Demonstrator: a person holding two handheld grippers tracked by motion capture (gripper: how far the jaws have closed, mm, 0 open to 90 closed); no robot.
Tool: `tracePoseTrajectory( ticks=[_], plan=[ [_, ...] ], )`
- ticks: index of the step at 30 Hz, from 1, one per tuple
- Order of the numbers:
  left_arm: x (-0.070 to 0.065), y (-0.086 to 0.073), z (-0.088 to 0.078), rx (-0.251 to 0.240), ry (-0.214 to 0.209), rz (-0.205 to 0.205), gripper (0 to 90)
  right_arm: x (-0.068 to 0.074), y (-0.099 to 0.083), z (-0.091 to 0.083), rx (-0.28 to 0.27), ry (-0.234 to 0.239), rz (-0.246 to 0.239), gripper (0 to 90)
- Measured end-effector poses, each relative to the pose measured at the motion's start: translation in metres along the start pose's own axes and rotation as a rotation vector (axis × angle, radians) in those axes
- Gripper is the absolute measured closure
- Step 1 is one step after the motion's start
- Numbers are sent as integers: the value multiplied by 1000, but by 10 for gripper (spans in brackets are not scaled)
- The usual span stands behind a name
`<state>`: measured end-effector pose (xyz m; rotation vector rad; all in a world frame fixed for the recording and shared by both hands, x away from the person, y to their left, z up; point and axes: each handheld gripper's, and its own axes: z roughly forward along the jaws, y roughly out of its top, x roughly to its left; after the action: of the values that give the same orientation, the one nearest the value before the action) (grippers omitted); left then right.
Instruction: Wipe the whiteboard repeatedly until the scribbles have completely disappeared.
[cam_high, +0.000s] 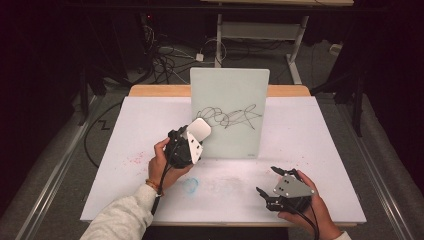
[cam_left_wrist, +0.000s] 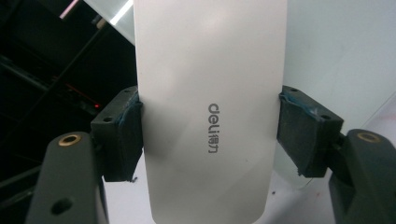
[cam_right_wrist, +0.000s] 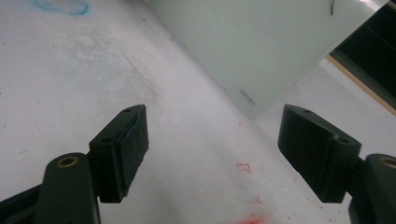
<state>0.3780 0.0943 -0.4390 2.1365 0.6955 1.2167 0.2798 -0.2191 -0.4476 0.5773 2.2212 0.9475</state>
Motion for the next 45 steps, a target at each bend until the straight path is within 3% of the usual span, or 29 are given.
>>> tracePoseTrajectory(
  ticks=[2, 4, 5, 6, 11, 14, 18, 23, 25, 27, 28, 31, 33, 42, 45],
  plan=[
    [1, 4, 0, -2, 9, 2, 292, 0, 0, 0, 4, 0, -2, 250],
    [5, 19, 0, -11, 18, 0, 292, 1, 0, 1, 8, 0, -3, 250],
    [7, 25, 1, -22, 32, 31, 292, 1, 0, 1, 7, 1, -7, 250],
    [5, 29, 1, -15, 29, 14, 292, 1, 0, 1, 6, 1, -1, 249],
    [10, 53, 2, -51, 19, 6, 292, 0, -1, 0, 5, 4, -4, 249],
    [17, 60, 2, -70, 4, -19, 292, 1, -1, 0, 1, 6, -1, 249],
    [15, 54, 3, -83, 8, -24, 291, 0, -1, -1, -1, 8, -1, 249],
    [-11, 27, 6, -61, 59, 61, 291, 0, -1, -1, 1, 7, -3, 249],
    [-22, 19, 8, -47, 50, 79, 291, 1, -1, 0, 2, 9, -3, 249],
    [-32, 13, 9, -45, 58, 134, 291, 2, 0, 1, 6, 11, -10, 249],
    [-35, 11, 10, -42, 54, 140, 292, 2, 0, 1, 9, 12, -11, 249],
    [-32, 11, 9, -41, 14, 96, 292, 3, 0, 1, 9, 12, -14, 249],
    [-29, 14, 8, -33, -1, 91, 292, 3, 0, 1, 11, 12, -12, 249],
    [5, 45, 5, -77, 16, -10, 292, 2, -1, 1, 7, 12, -12, 249],
    [9, 52, 5, -88, 19, -34, 292, 1, -1, -1, -8, 21, -12, 248]
  ],
)
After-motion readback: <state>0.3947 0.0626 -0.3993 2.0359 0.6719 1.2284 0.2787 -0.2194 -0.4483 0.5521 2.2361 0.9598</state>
